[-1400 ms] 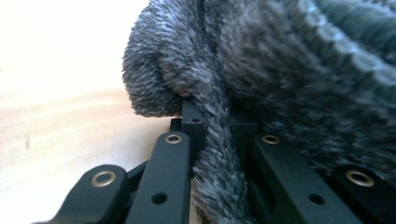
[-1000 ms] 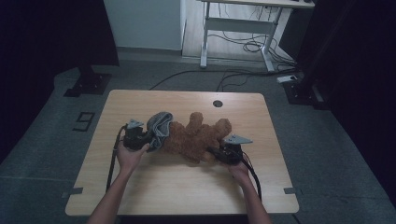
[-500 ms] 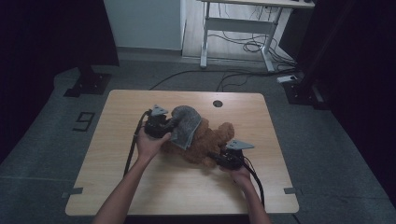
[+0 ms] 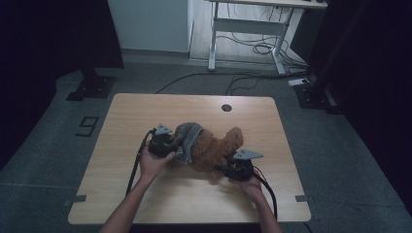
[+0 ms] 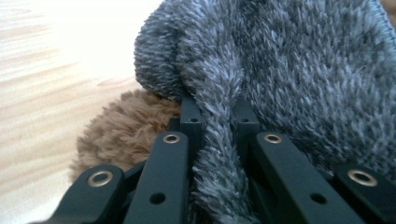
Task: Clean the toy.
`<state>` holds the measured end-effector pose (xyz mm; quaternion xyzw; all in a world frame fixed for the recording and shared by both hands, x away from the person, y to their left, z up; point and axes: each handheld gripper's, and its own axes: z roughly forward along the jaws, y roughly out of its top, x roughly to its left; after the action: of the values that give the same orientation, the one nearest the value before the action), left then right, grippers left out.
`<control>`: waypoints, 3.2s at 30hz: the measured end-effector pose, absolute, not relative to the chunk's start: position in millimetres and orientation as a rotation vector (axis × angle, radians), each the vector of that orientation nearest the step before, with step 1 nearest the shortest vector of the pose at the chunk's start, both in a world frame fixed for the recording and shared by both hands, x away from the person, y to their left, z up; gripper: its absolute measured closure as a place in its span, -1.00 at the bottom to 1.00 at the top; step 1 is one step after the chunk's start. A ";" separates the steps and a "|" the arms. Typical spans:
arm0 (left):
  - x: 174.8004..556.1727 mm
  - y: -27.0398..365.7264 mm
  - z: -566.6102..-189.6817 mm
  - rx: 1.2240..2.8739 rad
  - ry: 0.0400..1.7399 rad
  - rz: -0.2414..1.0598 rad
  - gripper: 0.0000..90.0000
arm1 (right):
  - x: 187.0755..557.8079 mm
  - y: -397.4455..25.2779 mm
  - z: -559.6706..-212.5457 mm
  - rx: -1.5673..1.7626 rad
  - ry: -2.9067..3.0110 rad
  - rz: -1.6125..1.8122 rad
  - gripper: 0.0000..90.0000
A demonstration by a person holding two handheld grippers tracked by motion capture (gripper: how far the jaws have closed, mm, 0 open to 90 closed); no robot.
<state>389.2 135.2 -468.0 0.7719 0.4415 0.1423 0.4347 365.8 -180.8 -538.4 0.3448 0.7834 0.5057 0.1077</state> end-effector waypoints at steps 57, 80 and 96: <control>368.5 13.2 -400.4 1.982 0.791 0.353 0.75 | 368.4 -194.9 -534.8 1.086 2.214 1.637 0.45; 366.1 78.1 -432.9 2.037 0.944 0.559 0.73 | 367.4 -195.3 -538.5 1.092 2.241 1.613 0.49; 368.1 74.7 -450.8 2.057 0.953 0.549 0.73 | 359.5 -215.2 -525.7 1.119 2.169 1.656 -0.13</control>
<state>368.1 74.7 -450.8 0.8107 0.3755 0.2164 0.3936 359.5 -215.2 -525.7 0.3775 0.7321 0.5590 0.0958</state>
